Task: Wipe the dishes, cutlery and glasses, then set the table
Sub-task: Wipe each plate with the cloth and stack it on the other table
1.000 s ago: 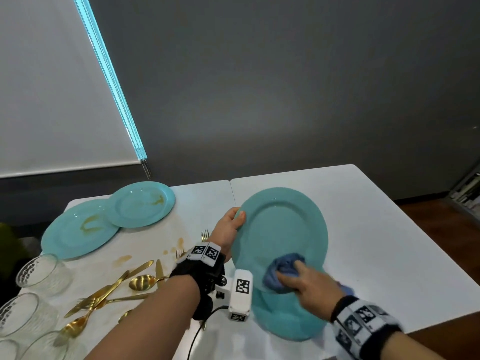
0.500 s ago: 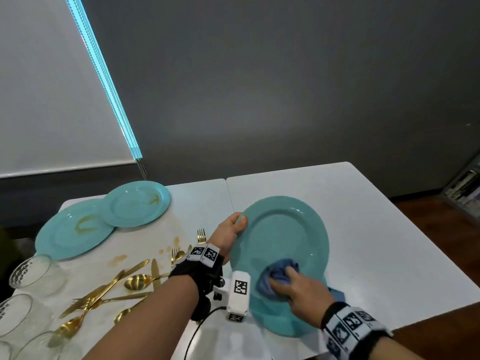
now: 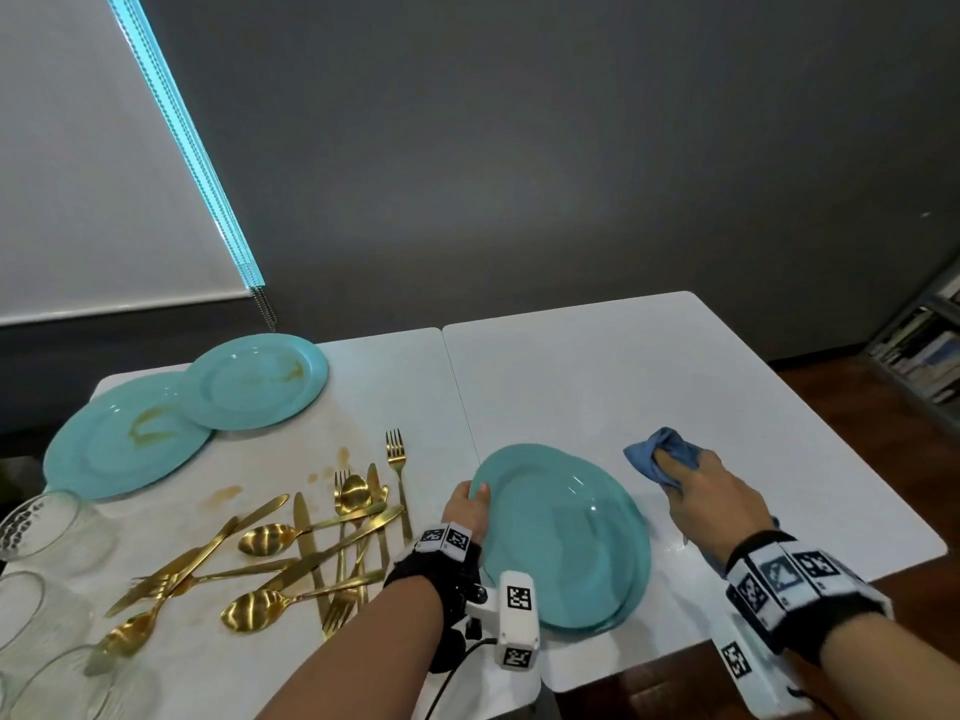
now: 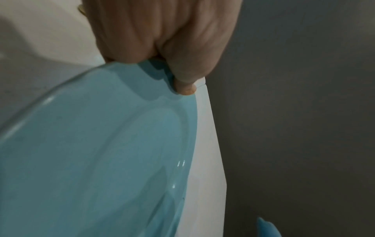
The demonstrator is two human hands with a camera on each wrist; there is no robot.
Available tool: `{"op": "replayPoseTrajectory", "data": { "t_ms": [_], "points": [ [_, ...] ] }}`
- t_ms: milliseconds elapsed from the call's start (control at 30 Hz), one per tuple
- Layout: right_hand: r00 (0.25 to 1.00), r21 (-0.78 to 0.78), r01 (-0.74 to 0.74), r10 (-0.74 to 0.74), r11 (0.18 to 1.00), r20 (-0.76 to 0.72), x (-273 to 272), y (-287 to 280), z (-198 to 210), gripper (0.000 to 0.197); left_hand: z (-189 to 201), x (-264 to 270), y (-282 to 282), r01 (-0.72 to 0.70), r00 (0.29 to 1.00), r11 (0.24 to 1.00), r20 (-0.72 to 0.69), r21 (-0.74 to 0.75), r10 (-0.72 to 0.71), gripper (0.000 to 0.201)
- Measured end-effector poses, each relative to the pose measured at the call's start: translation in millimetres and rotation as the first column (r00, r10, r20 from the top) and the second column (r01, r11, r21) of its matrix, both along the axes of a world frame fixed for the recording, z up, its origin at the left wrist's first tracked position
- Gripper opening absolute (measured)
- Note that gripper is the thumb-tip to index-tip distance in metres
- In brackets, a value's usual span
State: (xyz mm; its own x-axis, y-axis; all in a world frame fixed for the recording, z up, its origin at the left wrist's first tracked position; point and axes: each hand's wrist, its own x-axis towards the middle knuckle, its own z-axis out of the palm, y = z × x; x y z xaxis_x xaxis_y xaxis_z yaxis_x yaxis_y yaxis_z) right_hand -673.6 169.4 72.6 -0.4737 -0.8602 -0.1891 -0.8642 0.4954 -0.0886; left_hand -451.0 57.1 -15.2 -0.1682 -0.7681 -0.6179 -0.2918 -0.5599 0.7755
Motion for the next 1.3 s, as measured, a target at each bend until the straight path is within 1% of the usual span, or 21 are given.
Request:
{"op": "replayPoseTrajectory", "data": {
  "t_ms": [100,200,267,333,400,433,533,633,700,767,833,867,900,967,1033,1067,1167,1200,1267,1300],
  "points": [
    [1.0,0.016,-0.011,0.011,1.0,0.014,5.9,5.0,-3.2,0.048,3.2,-6.1,2.3,0.034,0.994,0.999,0.109,-0.033,-0.03,0.041],
    [0.999,0.05,-0.025,0.022,0.998,0.049,14.5,8.2,-5.8,0.047,2.8,-13.2,3.3,0.09,0.962,0.994,0.263,-0.061,-0.071,0.045],
    [0.997,0.073,-0.033,0.027,0.997,0.07,20.1,8.3,-7.7,0.046,1.5,-17.5,2.3,0.153,0.917,0.986,0.383,-0.069,-0.115,0.048],
    [0.995,0.091,-0.04,0.031,0.995,0.093,24.8,7.0,-9.9,0.045,-0.8,-21.6,-0.5,0.247,0.847,0.965,0.502,-0.085,-0.173,0.049],
    [0.994,0.101,-0.046,0.036,0.994,0.107,29.2,4.8,-10.6,0.046,-3.6,-24.7,-2.8,0.313,0.787,0.946,0.581,-0.087,-0.207,0.049],
    [0.993,0.1,-0.051,0.04,0.994,0.112,31.2,3.1,-10.8,0.046,-4.5,-25.7,-4.0,0.341,0.761,0.937,0.607,-0.073,-0.23,0.049],
    [0.99,0.102,-0.072,0.058,0.992,0.13,38.3,-5.8,-8.8,0.045,-6.8,-24.4,-4.1,0.373,0.71,0.927,0.655,-0.038,-0.259,0.05],
    [0.988,0.1,-0.083,0.069,0.992,0.135,46.8,-19.6,-5.0,0.045,-9.5,-17.5,-5.0,0.448,0.66,0.894,0.681,-0.016,-0.318,0.049],
    [0.988,0.1,-0.096,0.083,0.99,0.134,55.4,-34.2,-1.8,0.045,-8.2,-7.9,-12.8,0.497,0.651,0.868,0.666,-0.012,-0.364,0.047],
    [0.984,0.105,-0.125,0.109,0.987,0.14,66.6,-53.3,1.8,0.045,-1.7,6.5,-30.0,0.483,0.685,0.875,0.641,-0.041,-0.347,0.047],
    [0.978,0.106,-0.161,0.145,0.981,0.151,79.8,-77.2,5.5,0.045,13.2,28.4,-57.4,0.421,0.726,0.902,0.631,-0.095,-0.273,0.045],
    [0.974,0.101,-0.179,0.162,0.979,0.156,87.4,-91.0,8.0,0.045,20.2,42.2,-74.5,0.367,0.751,0.921,0.626,-0.13,-0.211,0.045],
    [0.97,0.093,-0.196,0.18,0.976,0.162,95.5,-104.7,10.7,0.045,26.3,59.4,-93.3,0.327,0.756,0.932,0.635,-0.157,-0.158,0.044],
    [0.961,0.081,-0.224,0.207,0.971,0.183,113.0,-132.1,16.2,0.046,41.0,98.9,-127.9,0.26,0.741,0.951,0.666,-0.168,-0.085,0.043],
    [0.952,0.079,-0.243,0.222,0.967,0.209,131.5,-155.0,20.9,0.048,45.9,141.8,-156.1,0.192,0.708,0.966,0.706,-0.171,-0.016,0.036],
    [0.948,0.083,-0.254,0.232,0.963,0.217,140.2,-164.3,22.7,0.051,47.5,161.6,-166.6,0.158,0.717,0.972,0.697,-0.171,0.006,0.033],
    [0.937,0.132,-0.296,0.26,0.946,0.233,164.6,-186.8,24.1,0.06,43.3,207.2,-188.5,0.148,0.707,0.985,0.706,-0.085,-0.045,0.029],
    [0.935,0.15,-0.306,0.267,0.94,0.234,171.3,-192.6,23.6,0.063,37.1,217.8,-193.8,0.167,0.697,0.981,0.716,-0.094,-0.05,0.031],
    [0.938,0.182,-0.31,0.268,0.933,0.222,182.2,-201.9,20.9,0.068,27.3,233.0,-202.9,0.133,0.717,0.984,0.697,-0.117,-0.014,0.036],
    [0.94,0.186,-0.307,0.266,0.933,0.215,186.1,-204.6,20.0,0.068,20.2,239.1,-206.8,0.093,0.749,0.986,0.662,-0.138,0.021,0.036]
  ]
}}
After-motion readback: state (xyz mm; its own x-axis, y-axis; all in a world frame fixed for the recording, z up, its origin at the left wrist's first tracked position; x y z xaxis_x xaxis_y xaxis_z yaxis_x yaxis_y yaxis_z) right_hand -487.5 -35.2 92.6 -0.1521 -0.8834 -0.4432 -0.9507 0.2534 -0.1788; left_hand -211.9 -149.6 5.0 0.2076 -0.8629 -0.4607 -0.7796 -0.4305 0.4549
